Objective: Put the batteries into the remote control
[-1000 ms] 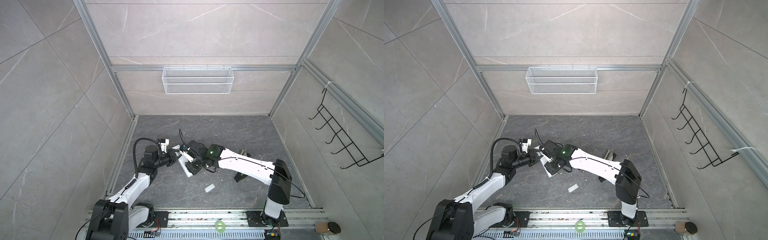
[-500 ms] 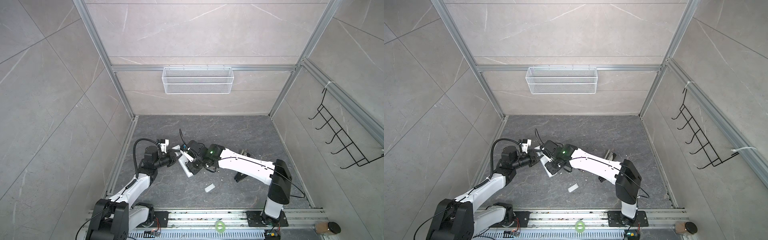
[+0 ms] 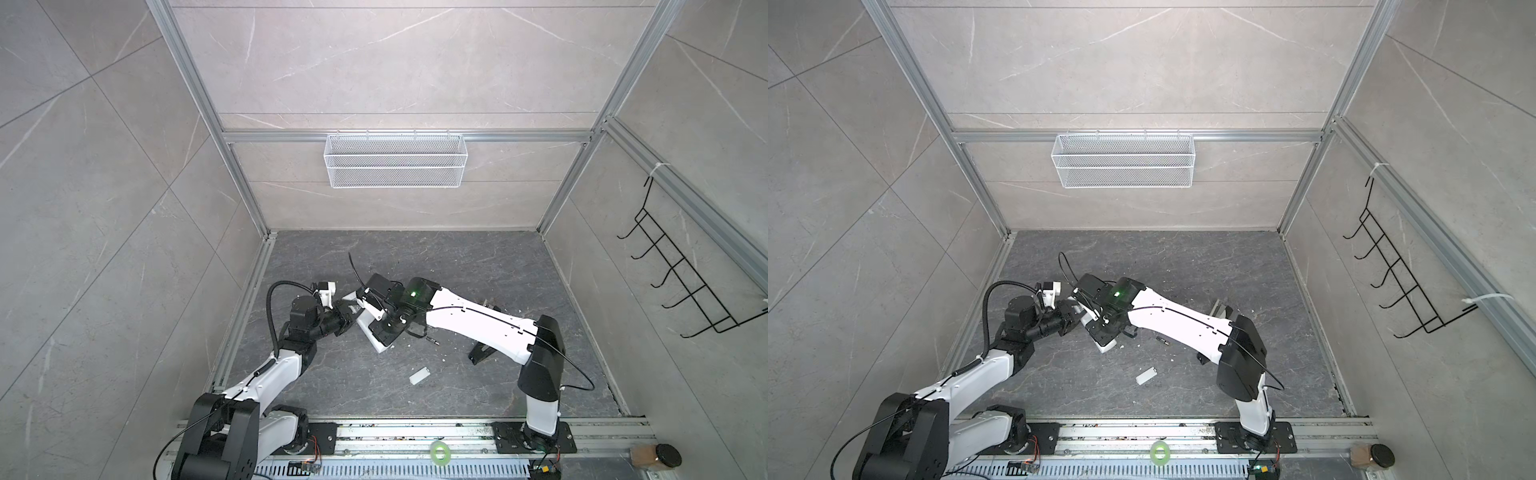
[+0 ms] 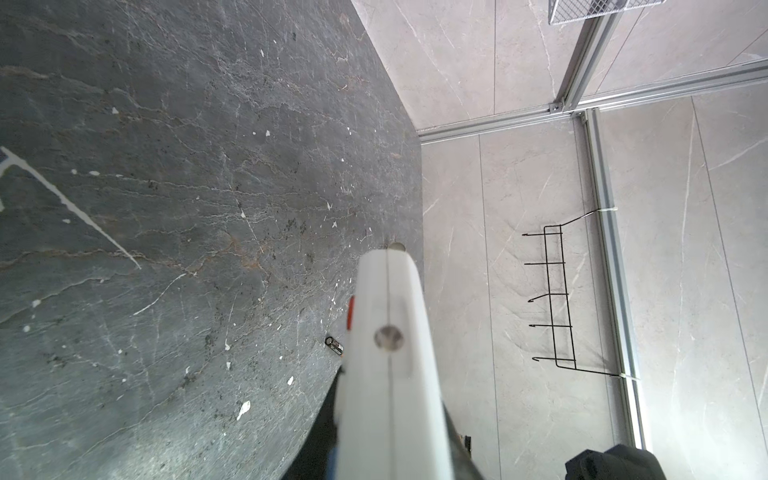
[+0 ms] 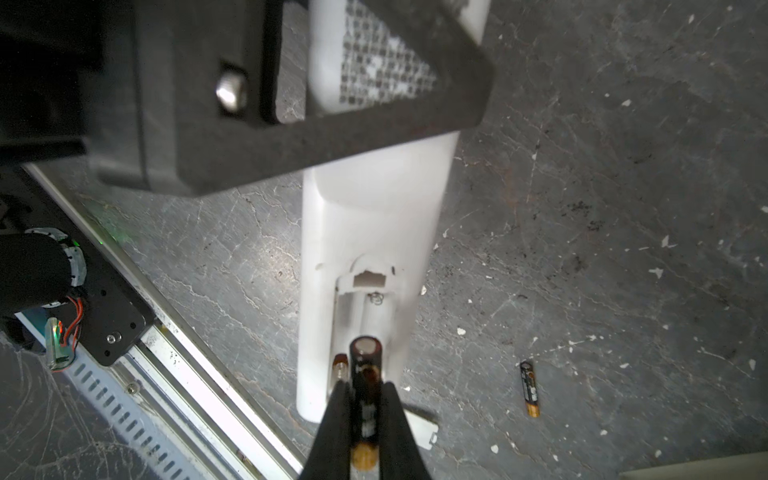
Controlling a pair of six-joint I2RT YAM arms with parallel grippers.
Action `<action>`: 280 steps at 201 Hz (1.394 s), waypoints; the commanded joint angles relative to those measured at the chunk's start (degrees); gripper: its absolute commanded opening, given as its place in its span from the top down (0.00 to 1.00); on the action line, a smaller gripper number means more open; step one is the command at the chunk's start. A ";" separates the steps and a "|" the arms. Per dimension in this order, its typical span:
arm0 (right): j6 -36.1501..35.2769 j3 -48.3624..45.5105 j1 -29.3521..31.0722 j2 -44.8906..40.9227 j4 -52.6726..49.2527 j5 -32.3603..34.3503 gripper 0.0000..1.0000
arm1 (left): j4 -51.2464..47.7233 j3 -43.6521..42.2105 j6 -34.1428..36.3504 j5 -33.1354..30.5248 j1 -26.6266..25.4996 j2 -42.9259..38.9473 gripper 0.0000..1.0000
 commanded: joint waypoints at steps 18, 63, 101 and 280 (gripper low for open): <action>0.11 5.72 0.17 4.34 -7.46 -0.16 1.00 | 10.05 -1.24 -2.72 -0.20 -0.18 2.41 1.00; 0.64 6.14 0.07 5.70 -8.53 0.44 1.00 | 12.71 -1.93 -3.33 -0.20 -0.19 3.54 1.00; 0.91 6.16 0.11 6.93 -7.43 -0.03 1.00 | 12.88 -2.04 -3.32 0.41 -0.16 3.49 1.00; 0.82 7.15 -0.50 8.45 -7.75 2.90 0.93 | 18.33 -2.90 -5.39 3.44 -0.19 3.73 1.00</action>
